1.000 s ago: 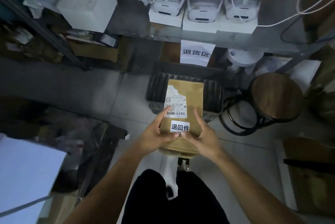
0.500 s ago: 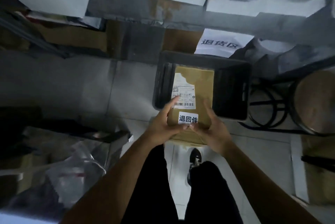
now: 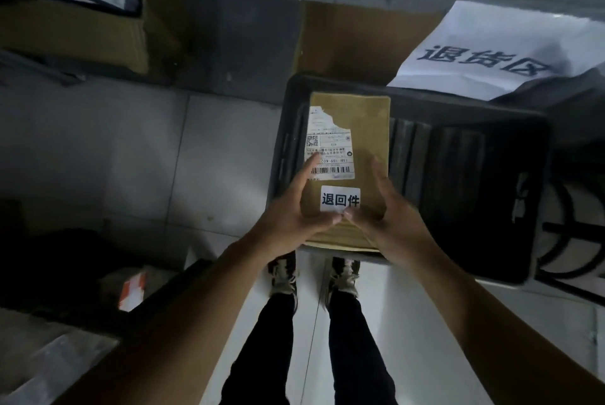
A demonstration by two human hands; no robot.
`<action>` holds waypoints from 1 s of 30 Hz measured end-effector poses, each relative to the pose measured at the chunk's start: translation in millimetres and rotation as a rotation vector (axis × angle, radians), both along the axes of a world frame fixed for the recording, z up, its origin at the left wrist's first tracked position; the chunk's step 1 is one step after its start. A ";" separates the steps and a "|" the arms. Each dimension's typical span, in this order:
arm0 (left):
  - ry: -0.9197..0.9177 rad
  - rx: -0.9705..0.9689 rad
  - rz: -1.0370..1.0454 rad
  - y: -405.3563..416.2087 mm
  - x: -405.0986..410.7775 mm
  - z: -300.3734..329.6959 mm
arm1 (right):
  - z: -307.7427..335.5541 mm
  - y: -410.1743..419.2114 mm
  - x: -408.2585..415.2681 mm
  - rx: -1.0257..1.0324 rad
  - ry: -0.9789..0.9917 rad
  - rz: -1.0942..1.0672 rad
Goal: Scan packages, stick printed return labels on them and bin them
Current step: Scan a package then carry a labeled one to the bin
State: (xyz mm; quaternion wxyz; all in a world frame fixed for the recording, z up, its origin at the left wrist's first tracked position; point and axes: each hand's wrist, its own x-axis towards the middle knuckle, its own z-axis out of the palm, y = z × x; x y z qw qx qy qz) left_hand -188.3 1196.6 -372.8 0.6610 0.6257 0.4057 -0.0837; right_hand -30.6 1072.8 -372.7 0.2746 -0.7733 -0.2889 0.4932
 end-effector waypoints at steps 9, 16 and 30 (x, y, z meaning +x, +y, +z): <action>0.428 0.702 -0.486 45.0 32.1 -95.9 | -147.3 38.1 9.4 0.159 -0.019 0.022; 0.620 1.154 -0.924 52.6 48.2 -119.7 | -192.9 48.2 -9.0 0.210 -0.069 -0.020; 0.632 1.118 -0.830 66.0 22.5 -139.4 | -197.7 59.6 1.3 0.104 -0.089 0.048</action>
